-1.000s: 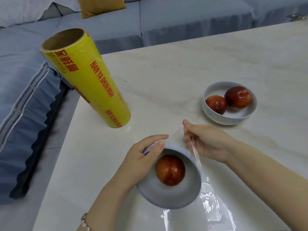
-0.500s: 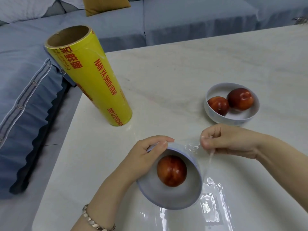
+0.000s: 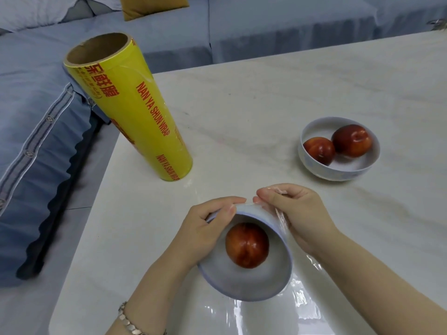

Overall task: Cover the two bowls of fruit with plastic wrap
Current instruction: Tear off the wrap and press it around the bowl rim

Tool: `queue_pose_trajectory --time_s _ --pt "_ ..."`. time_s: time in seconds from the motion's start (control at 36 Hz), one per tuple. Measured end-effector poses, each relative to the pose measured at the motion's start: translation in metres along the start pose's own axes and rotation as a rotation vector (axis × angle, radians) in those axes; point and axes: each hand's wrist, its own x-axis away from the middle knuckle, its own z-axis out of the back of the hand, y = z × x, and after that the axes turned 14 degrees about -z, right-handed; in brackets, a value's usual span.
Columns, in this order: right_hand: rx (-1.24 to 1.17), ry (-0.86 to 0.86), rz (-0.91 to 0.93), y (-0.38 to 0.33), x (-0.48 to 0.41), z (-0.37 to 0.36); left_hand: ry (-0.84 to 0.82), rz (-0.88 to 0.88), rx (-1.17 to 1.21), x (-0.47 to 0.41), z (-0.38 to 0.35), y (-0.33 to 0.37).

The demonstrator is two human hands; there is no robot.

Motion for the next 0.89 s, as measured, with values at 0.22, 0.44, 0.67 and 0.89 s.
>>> queue_pose_trajectory --time_s 0.22,0.44,0.67,0.89 --pt "0.193 0.178 -0.028 0.006 0.001 -0.002 0.046 -0.001 -0.014 0.006 0.0 -0.002" --pt "0.295 0.214 -0.087 0.004 0.005 0.003 0.058 -0.03 -0.023 0.008 -0.002 0.001" --pt "0.304 0.213 -0.135 0.002 -0.001 0.001 0.094 -0.029 -0.011 0.009 -0.001 -0.002" --pt "0.36 0.205 -0.063 0.009 -0.008 0.009 0.059 -0.027 -0.029 0.007 -0.002 0.0"
